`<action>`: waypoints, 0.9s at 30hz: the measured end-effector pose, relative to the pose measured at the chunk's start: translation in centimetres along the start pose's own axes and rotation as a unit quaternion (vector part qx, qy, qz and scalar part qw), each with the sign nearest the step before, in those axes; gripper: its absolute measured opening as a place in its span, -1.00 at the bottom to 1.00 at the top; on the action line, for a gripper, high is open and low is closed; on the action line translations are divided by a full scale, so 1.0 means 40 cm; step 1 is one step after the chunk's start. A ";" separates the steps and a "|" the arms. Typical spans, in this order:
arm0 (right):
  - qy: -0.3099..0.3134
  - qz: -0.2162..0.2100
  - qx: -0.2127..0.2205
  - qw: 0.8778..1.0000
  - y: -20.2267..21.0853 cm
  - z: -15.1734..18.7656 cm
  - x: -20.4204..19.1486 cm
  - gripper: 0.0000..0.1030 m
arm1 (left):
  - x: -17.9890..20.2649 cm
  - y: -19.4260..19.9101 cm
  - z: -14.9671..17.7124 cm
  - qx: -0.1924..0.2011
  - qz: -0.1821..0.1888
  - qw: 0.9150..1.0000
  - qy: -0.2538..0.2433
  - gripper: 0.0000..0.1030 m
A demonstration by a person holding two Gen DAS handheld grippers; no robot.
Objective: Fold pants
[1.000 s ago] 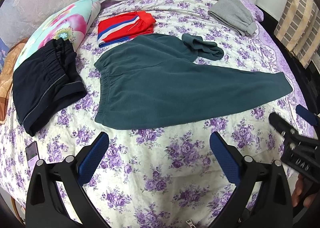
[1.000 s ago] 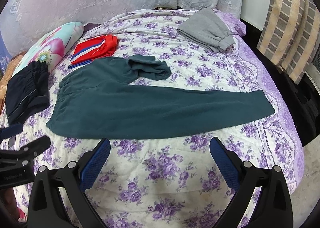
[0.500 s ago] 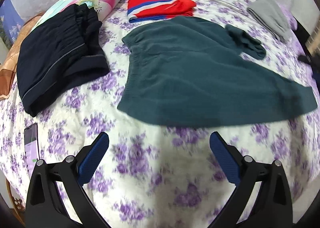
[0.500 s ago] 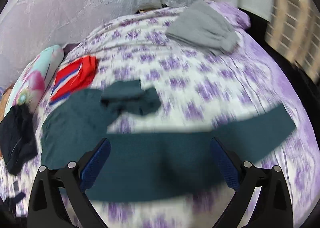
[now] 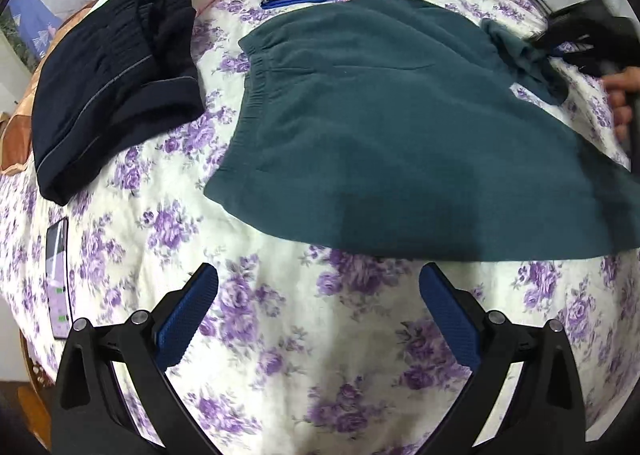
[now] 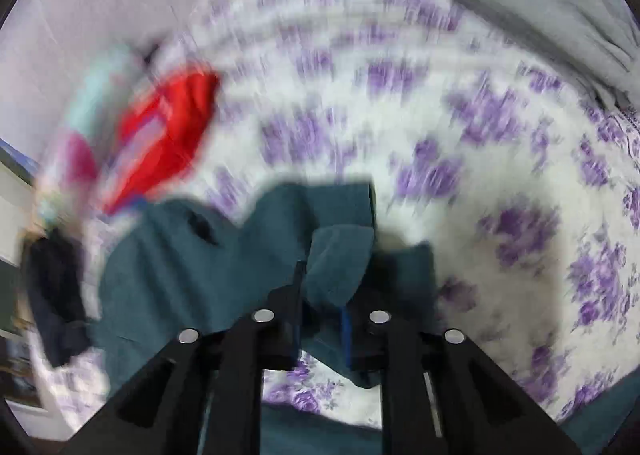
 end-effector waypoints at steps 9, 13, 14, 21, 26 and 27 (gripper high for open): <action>-0.037 0.079 0.132 0.987 0.391 -0.085 0.439 -0.89 | 0.106 0.020 -0.045 0.012 -0.024 0.999 -0.024 0.91; -0.093 0.172 0.081 0.977 0.368 -0.024 0.677 0.13 | 0.155 0.021 -0.052 0.007 -0.033 0.998 -0.052 0.91; -0.102 0.211 0.070 0.970 0.358 -0.003 0.715 0.14 | 0.164 0.021 -0.052 0.005 -0.035 0.998 -0.057 0.91; -0.142 0.116 0.061 0.981 0.297 -0.009 0.723 0.22 | 0.198 0.006 -0.051 -0.024 -0.045 0.997 -0.058 0.91; -0.177 0.115 0.014 0.977 0.196 -0.036 0.729 0.26 | 0.212 0.006 -0.032 -0.031 -0.055 0.996 -0.069 0.91; -0.180 0.119 0.012 0.976 0.185 -0.039 0.730 0.15 | 0.211 0.004 -0.029 -0.033 -0.057 0.996 -0.067 0.91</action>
Point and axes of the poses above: each gripper's, at about its wrist camera, not at the fingertips, and y roughly against the way its jaws point, x to its right, z to its underside, the point moved 3 cm from there along -y, roughly the way its jaws point, and after that the axes turned 4 degrees about -y, right-handed, at the moved point
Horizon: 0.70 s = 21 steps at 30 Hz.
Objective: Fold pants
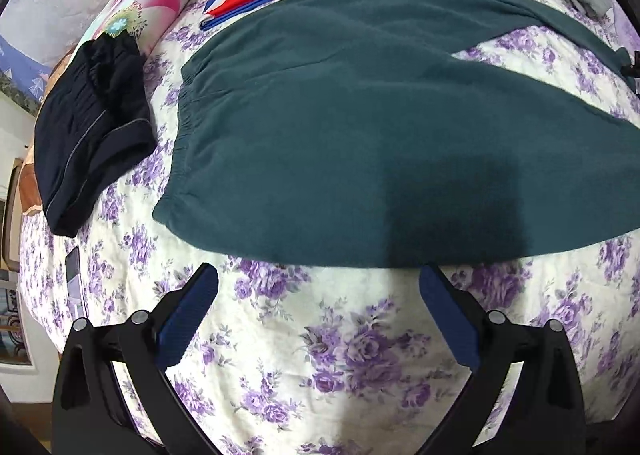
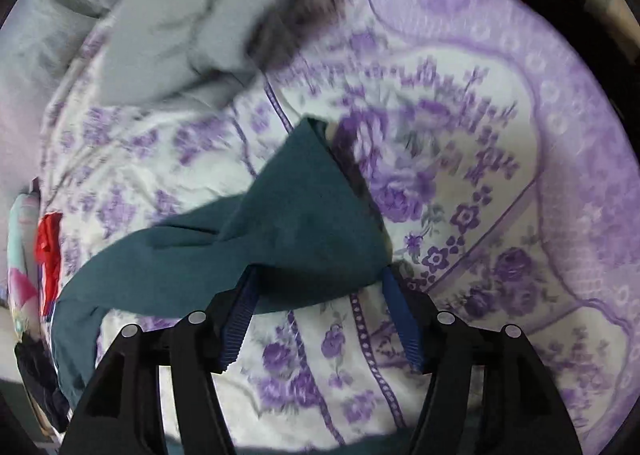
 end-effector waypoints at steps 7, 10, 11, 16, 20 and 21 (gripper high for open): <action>-0.118 -0.187 0.008 0.975 0.092 -0.065 0.013 -0.91 | 0.000 -0.030 0.006 -0.020 -0.001 1.000 0.005 0.91; -0.219 -0.309 0.056 0.924 0.143 -0.142 0.037 -0.83 | 0.006 -0.039 -0.001 -0.028 -0.002 1.000 0.000 0.91; -0.276 -0.348 0.092 0.891 0.149 -0.184 0.052 -0.58 | 0.009 -0.039 -0.004 -0.028 -0.003 1.000 -0.002 0.91; -0.239 -0.207 0.137 0.939 0.143 -0.276 -0.004 0.64 | 0.042 -0.009 -0.031 -0.002 0.006 1.000 -0.028 0.91; -0.047 -0.064 0.157 0.984 0.145 -0.250 -0.090 0.62 | 0.057 -0.010 -0.034 0.004 0.002 0.999 -0.046 0.91; -0.012 -0.037 0.147 0.988 0.120 -0.239 -0.097 0.56 | 0.059 -0.015 -0.034 0.000 0.002 0.999 -0.046 0.91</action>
Point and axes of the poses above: each gripper's, at about its wrist camera, not at the fingertips, and y roughly against the way its jaws point, x to its right, z to its underside, the point moved 3 cm from there along -y, roughly the way its jaws point, and after that the axes turned 4 degrees about -y, right-handed, at the moved point
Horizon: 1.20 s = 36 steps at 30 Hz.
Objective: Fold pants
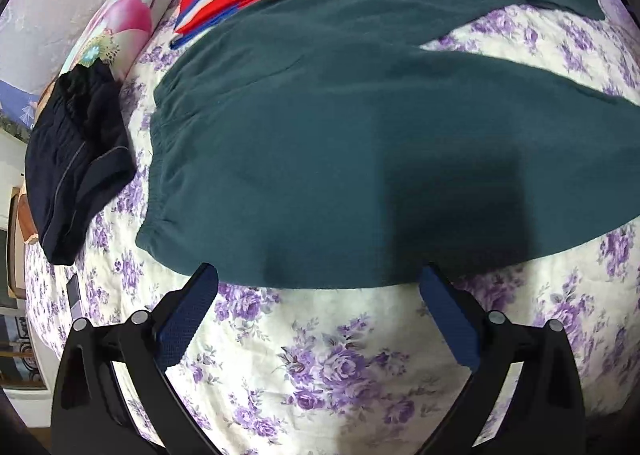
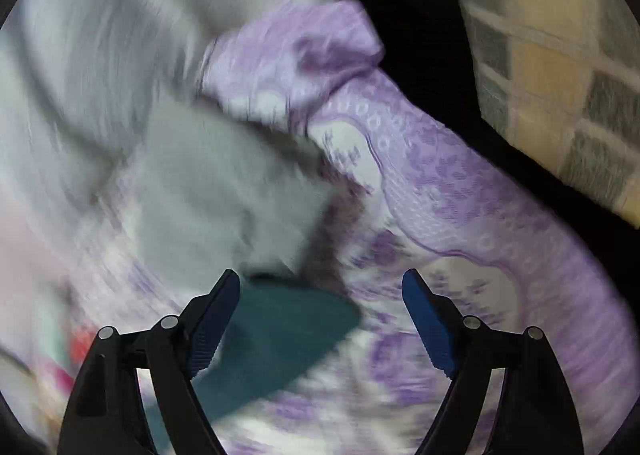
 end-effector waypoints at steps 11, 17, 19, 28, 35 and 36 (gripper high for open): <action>0.086 0.044 -0.044 0.994 -0.194 0.096 -0.021 0.01 | -0.029 -0.004 0.023 -0.013 0.004 0.999 0.035 0.91; 0.053 -0.002 -0.046 0.998 -0.140 0.063 -0.044 -0.76 | -0.037 -0.004 0.012 -0.008 0.004 0.999 0.042 0.91; 0.040 -0.037 -0.044 0.998 -0.053 0.047 -0.039 -0.79 | -0.057 -0.002 -0.006 0.004 -0.009 0.999 0.042 0.91; 0.085 0.040 -0.088 0.992 0.122 0.153 0.188 0.19 | -0.181 -0.013 -0.069 0.031 -0.033 0.996 0.082 0.91; 0.108 0.107 -0.030 0.988 0.110 0.181 0.215 0.35 | -0.226 -0.012 -0.069 0.034 -0.031 0.994 0.095 0.91; 0.128 0.098 -0.021 0.987 0.105 0.175 0.188 0.35 | -0.232 -0.014 -0.066 0.032 -0.032 0.994 0.100 0.91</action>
Point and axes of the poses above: each gripper's, at about its wrist camera, not at the fingertips, and y roughly against the way its jaws point, x to its right, z to its underside, the point moved 3 cm from there along -y, roughly the way its jaws point, and after that the axes turned 4 degrees about -y, right-handed, at the moved point
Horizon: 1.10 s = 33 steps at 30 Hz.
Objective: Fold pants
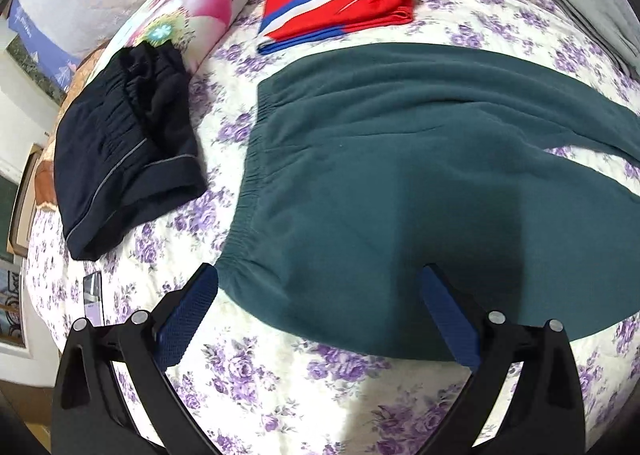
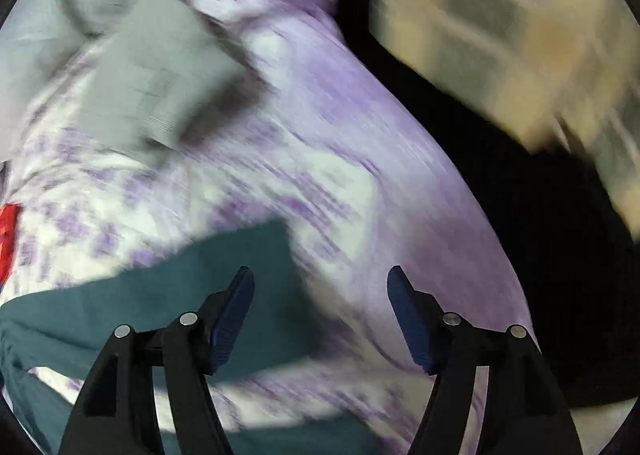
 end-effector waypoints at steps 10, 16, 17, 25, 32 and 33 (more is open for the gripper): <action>-0.041 0.022 0.037 0.998 -0.129 -0.094 -0.013 -0.64 | -0.064 -0.003 0.019 0.003 -0.011 1.000 0.027 0.91; 0.064 0.179 0.038 0.981 -0.103 -0.074 -0.101 0.52 | -0.120 -0.034 -0.065 0.034 -0.017 0.999 0.006 0.91; 0.082 0.172 0.060 0.980 -0.072 -0.068 -0.131 0.72 | -0.129 -0.040 -0.088 0.040 -0.014 0.999 -0.001 0.91; 0.212 0.014 0.074 0.974 0.026 0.009 -0.456 0.77 | -0.164 -0.134 -0.294 0.079 0.019 0.992 -0.094 0.91; 0.265 -0.086 0.029 0.960 0.066 0.120 -0.685 0.75 | -0.158 -0.243 -0.386 0.067 0.066 0.983 -0.160 0.64; 0.268 -0.095 0.023 0.958 0.060 0.129 -0.708 0.75 | -0.154 -0.262 -0.395 0.063 0.063 0.980 -0.177 0.59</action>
Point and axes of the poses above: each gripper's, at about its wrist camera, not at the fingertips, and y roughly against the way its jaws point, x to its right, z to its underside, the point moved 3 cm from there along -y, roughly the way its jaws point, and after that the axes turned 4 degrees about -y, right-handed, at the moved point
